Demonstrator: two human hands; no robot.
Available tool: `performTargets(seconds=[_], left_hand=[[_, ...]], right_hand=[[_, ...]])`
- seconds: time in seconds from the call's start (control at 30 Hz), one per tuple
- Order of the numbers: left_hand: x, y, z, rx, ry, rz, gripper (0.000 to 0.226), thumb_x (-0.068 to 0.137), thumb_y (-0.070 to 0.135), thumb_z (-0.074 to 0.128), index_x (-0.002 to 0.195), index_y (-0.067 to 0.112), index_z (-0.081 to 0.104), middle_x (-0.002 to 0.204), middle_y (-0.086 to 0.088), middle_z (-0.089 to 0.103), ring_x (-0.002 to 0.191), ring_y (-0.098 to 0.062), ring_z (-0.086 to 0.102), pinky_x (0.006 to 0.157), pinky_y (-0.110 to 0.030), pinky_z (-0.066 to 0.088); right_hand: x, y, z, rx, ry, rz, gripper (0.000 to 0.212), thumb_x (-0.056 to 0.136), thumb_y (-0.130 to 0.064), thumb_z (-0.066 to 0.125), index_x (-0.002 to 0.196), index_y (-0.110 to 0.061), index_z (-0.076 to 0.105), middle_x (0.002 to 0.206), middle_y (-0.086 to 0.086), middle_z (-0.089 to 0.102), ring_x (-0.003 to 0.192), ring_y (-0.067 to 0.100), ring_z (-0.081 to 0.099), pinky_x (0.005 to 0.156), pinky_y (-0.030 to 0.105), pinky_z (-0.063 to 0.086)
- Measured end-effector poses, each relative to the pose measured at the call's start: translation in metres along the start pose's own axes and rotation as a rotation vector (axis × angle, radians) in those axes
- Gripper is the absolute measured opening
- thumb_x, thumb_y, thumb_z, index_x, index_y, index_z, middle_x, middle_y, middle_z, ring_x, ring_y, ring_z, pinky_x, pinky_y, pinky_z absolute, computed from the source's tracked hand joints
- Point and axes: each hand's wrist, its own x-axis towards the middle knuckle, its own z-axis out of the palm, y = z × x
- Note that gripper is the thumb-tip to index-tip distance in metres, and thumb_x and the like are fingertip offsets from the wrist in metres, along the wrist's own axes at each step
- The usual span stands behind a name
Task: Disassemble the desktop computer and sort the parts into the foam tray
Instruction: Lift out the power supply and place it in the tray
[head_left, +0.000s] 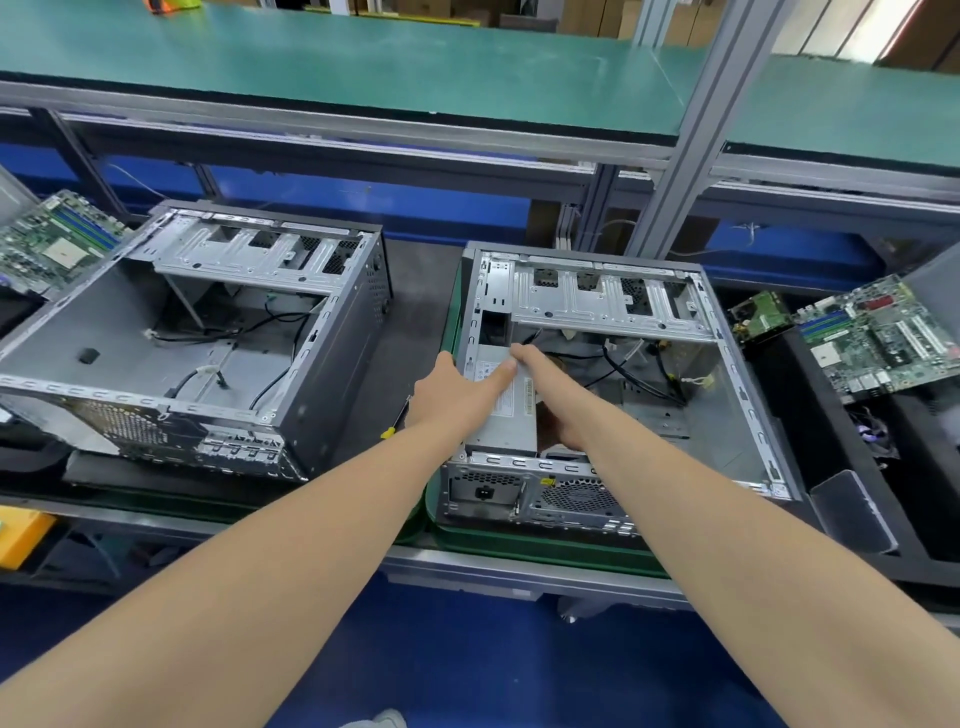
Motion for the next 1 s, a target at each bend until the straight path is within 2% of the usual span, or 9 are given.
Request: performTargets(seconds=[0.03,0.1,0.2,0.33,0.4,0.47,0.6,0.8,1.0], left_hand=[[-0.001,0.000,0.000,0.002,-0.009,-0.009,0.101,0.074,0.087,0.055,0.149,0.023,0.037,0.148,-0.007,0.050,0.127,-0.033,0.055,0.086,-0.041,0.051],[-0.002,-0.001,-0.001,-0.034,-0.038,-0.045,0.093,0.077,0.081,0.057,0.146,0.021,0.041,0.145,-0.007,0.053,0.125,-0.033,0.056,0.096,-0.047,0.052],[-0.002,-0.002,-0.002,-0.106,-0.071,-0.070,0.083,0.078,0.071,0.062,0.143,0.023,0.045,0.139,-0.005,0.057,0.121,-0.031,0.059,0.100,-0.050,0.051],[-0.001,-0.003,-0.002,-0.106,-0.069,-0.030,0.081,0.082,0.068,0.063,0.147,0.023,0.042,0.141,-0.005,0.057,0.122,-0.032,0.059,0.099,-0.049,0.052],[-0.001,-0.003,0.000,-0.075,-0.052,-0.013,0.086,0.083,0.071,0.061,0.150,0.023,0.037,0.146,-0.004,0.053,0.124,-0.032,0.057,0.099,-0.048,0.052],[0.001,-0.003,0.001,-0.045,-0.033,0.001,0.088,0.082,0.075,0.059,0.150,0.024,0.037,0.147,-0.004,0.053,0.125,-0.032,0.057,0.097,-0.045,0.053],[0.004,-0.001,0.002,-0.007,0.000,0.009,0.084,0.080,0.082,0.055,0.140,0.024,0.044,0.138,-0.005,0.059,0.119,-0.033,0.060,0.094,-0.048,0.054],[0.003,0.000,0.002,-0.012,0.014,-0.001,0.093,0.076,0.087,0.055,0.146,0.028,0.040,0.143,-0.005,0.056,0.123,-0.034,0.058,0.091,-0.044,0.054],[0.000,0.002,-0.001,0.000,0.001,0.000,0.092,0.075,0.089,0.052,0.140,0.024,0.043,0.139,-0.006,0.058,0.120,-0.034,0.060,0.092,-0.047,0.056]], right_hand=[[0.000,0.002,-0.001,-0.043,0.014,0.000,0.077,0.081,-0.089,0.050,0.140,-0.040,0.058,0.152,-0.002,0.052,0.137,0.023,0.054,0.111,0.048,0.040],[-0.002,0.005,-0.003,-0.079,-0.070,0.023,0.102,0.074,-0.097,0.047,0.159,-0.041,0.039,0.164,0.001,0.038,0.156,0.026,0.031,0.125,0.054,0.022],[-0.005,0.003,-0.002,-0.135,-0.166,0.066,0.122,0.063,-0.106,0.047,0.163,-0.036,0.036,0.170,0.001,0.033,0.158,0.026,0.029,0.128,0.059,0.018],[-0.002,0.000,0.003,-0.214,-0.086,0.016,0.126,0.064,-0.106,0.037,0.167,-0.036,0.019,0.175,-0.010,0.013,0.161,0.018,0.015,0.129,0.057,0.009],[0.004,0.002,0.004,-0.180,-0.067,0.002,0.126,0.065,-0.101,0.040,0.168,-0.030,0.020,0.175,-0.005,0.020,0.159,0.022,0.025,0.128,0.055,0.018],[0.009,0.003,0.004,-0.133,-0.049,-0.002,0.119,0.069,-0.095,0.045,0.165,-0.025,0.031,0.166,0.003,0.040,0.150,0.028,0.042,0.124,0.055,0.031],[0.016,0.001,0.003,-0.048,0.026,-0.056,0.082,0.084,-0.080,0.054,0.145,-0.024,0.053,0.130,0.003,0.072,0.116,0.028,0.071,0.107,0.053,0.053],[0.016,0.000,0.002,0.004,0.040,-0.110,0.067,0.087,-0.072,0.058,0.134,-0.024,0.061,0.118,0.003,0.077,0.105,0.027,0.076,0.100,0.054,0.058],[0.003,-0.003,0.005,0.006,0.032,-0.093,0.076,0.084,-0.077,0.058,0.139,-0.025,0.060,0.125,0.005,0.074,0.112,0.030,0.073,0.104,0.056,0.054]])
